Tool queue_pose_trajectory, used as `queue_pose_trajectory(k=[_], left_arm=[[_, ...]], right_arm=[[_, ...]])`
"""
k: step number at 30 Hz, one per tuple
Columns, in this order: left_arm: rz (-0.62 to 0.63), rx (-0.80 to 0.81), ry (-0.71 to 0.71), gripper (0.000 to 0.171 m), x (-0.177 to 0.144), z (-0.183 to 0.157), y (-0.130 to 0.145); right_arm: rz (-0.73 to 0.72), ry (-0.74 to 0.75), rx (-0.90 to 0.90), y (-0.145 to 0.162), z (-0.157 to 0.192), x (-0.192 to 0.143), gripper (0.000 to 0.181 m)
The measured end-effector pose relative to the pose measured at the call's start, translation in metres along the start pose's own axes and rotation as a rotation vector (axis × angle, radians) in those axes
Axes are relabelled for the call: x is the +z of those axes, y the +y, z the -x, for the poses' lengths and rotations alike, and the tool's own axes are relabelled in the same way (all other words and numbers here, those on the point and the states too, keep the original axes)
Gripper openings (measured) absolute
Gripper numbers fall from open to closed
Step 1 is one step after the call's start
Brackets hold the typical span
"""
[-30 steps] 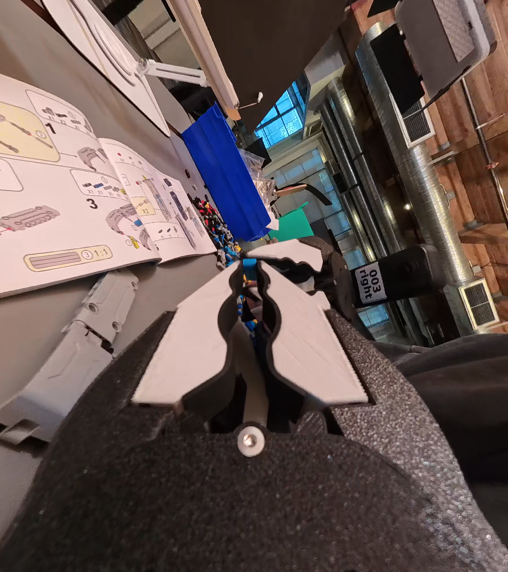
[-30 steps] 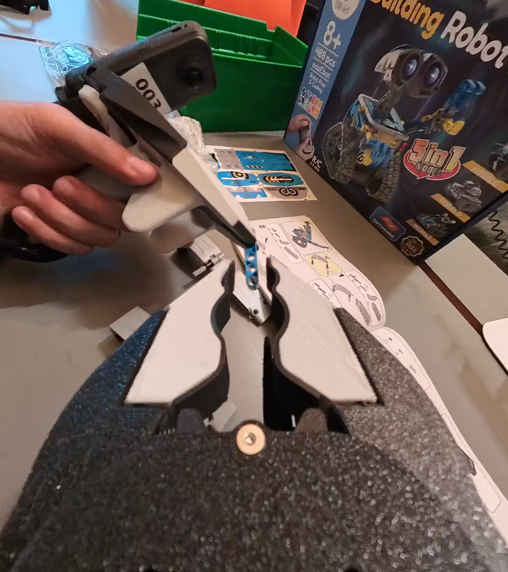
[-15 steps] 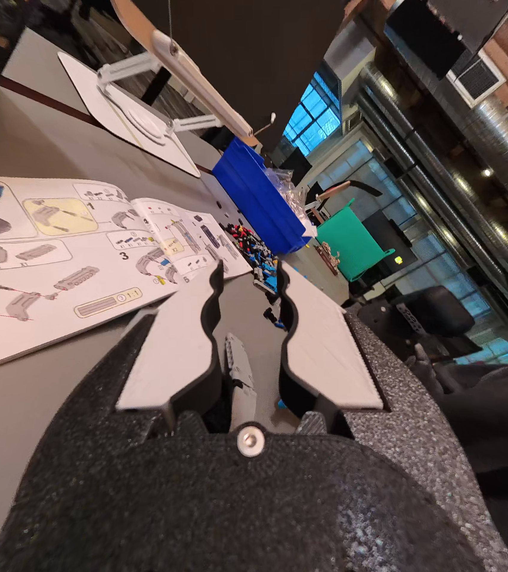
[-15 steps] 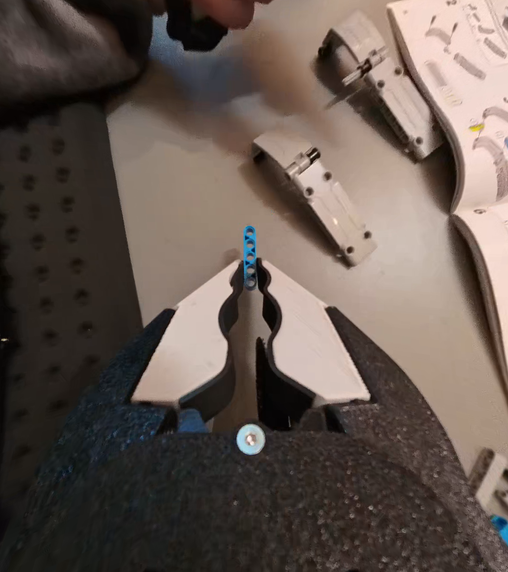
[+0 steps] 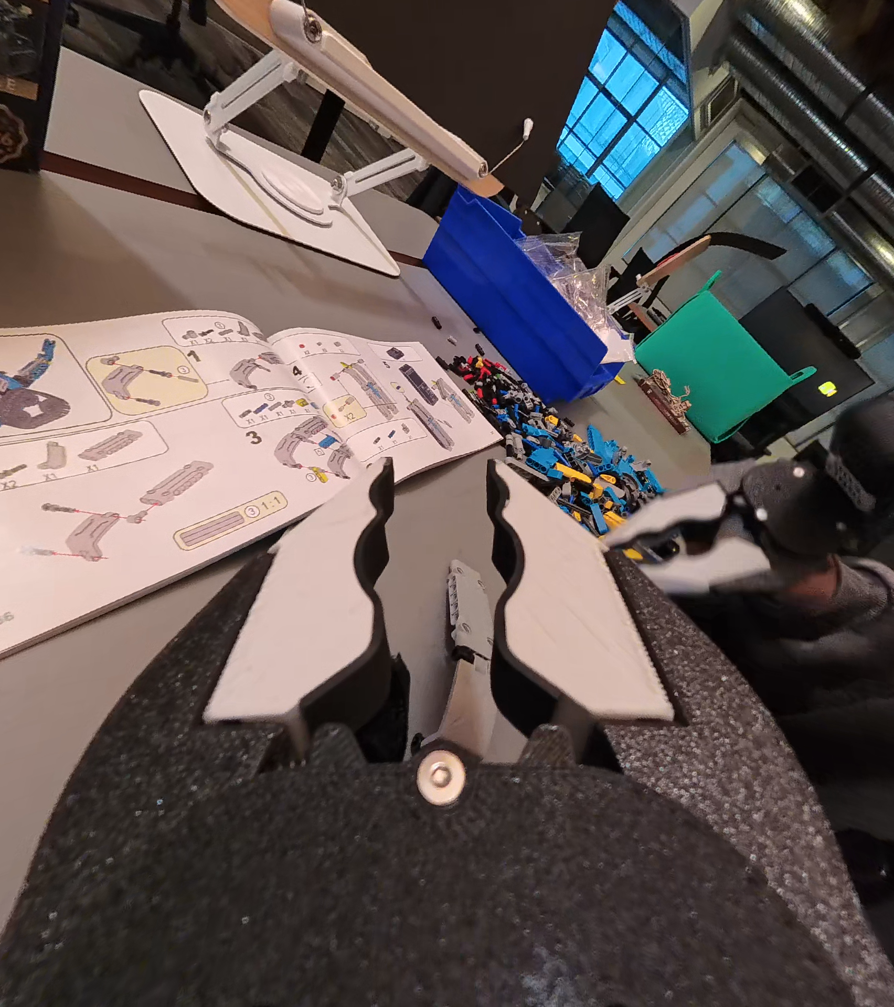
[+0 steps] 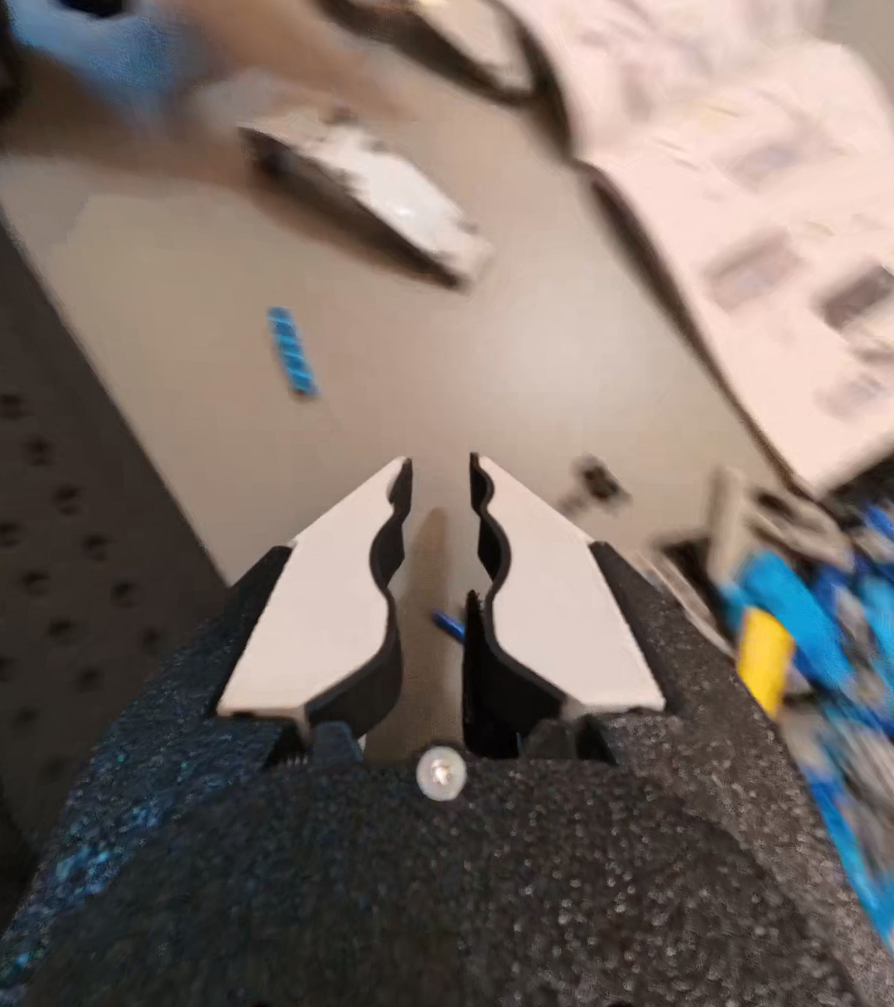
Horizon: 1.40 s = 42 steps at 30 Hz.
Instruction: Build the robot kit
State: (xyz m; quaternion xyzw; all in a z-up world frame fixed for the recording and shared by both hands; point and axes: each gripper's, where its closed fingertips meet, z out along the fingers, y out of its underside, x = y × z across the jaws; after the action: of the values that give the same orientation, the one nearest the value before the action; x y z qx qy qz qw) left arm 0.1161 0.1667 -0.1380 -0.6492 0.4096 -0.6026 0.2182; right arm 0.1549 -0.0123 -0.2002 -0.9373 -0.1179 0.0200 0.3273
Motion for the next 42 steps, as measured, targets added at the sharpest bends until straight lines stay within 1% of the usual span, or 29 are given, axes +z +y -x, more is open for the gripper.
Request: queue_pose_trajectory(k=[2,3,4,5,6,10,12,18,19,21,24,27,33,35,38,40,42], left_arm=[[-0.003,0.000,0.001,0.033,0.000,-0.001,0.000],[0.000,0.002,0.002,0.033,0.001,-0.001,0.000],[0.007,0.005,0.002,0.033,0.002,-0.002,0.001],[0.014,0.008,0.000,0.033,0.003,-0.002,0.003],[0.020,0.014,-0.003,0.033,0.003,-0.002,0.004],[0.036,0.037,-0.025,0.033,0.004,0.001,0.007],[0.034,0.035,-0.030,0.033,0.004,0.002,0.007],[0.037,0.028,-0.025,0.033,0.005,0.002,0.007],[0.039,0.030,-0.025,0.033,0.005,0.001,0.008],[0.042,0.031,-0.026,0.033,0.005,0.001,0.008],[0.035,0.027,-0.028,0.033,0.004,0.002,0.007],[0.026,0.017,-0.024,0.032,0.003,0.002,0.005],[0.028,0.017,-0.021,0.032,0.003,0.002,0.006],[0.027,0.016,-0.022,0.032,0.003,0.002,0.006],[0.016,0.012,-0.024,0.032,0.002,0.003,0.004],[0.015,0.010,-0.029,0.032,0.002,0.004,0.003],[0.014,0.011,-0.035,0.032,0.001,0.005,0.003]], right_arm=[[-0.009,0.211,0.146,0.027,-0.059,-0.033,0.018],[-0.005,0.290,0.224,0.044,-0.083,-0.048,0.018],[0.003,0.330,0.297,0.059,-0.099,-0.059,0.020],[0.000,0.339,0.355,0.069,-0.108,-0.065,0.025],[-0.014,0.347,0.396,0.074,-0.113,-0.069,0.026],[0.001,0.355,0.447,0.088,-0.117,-0.063,0.026],[0.001,0.333,0.456,0.090,-0.114,-0.057,0.026],[0.020,0.333,0.470,0.097,-0.114,-0.051,0.026],[0.020,0.323,0.482,0.098,-0.114,-0.050,0.025],[0.007,0.310,0.497,0.098,-0.114,-0.049,0.016],[0.034,0.329,0.474,0.102,-0.115,-0.049,0.015],[0.050,0.349,0.438,0.103,-0.115,-0.050,0.009],[0.043,0.387,0.363,0.090,-0.115,-0.062,0.009],[0.017,0.368,0.327,0.078,-0.111,-0.068,0.008],[-0.043,0.305,0.240,0.044,-0.093,-0.067,0.008],[-0.063,0.218,0.171,0.018,-0.071,-0.052,0.009],[-0.073,0.107,0.122,-0.006,-0.044,-0.028,0.009]])
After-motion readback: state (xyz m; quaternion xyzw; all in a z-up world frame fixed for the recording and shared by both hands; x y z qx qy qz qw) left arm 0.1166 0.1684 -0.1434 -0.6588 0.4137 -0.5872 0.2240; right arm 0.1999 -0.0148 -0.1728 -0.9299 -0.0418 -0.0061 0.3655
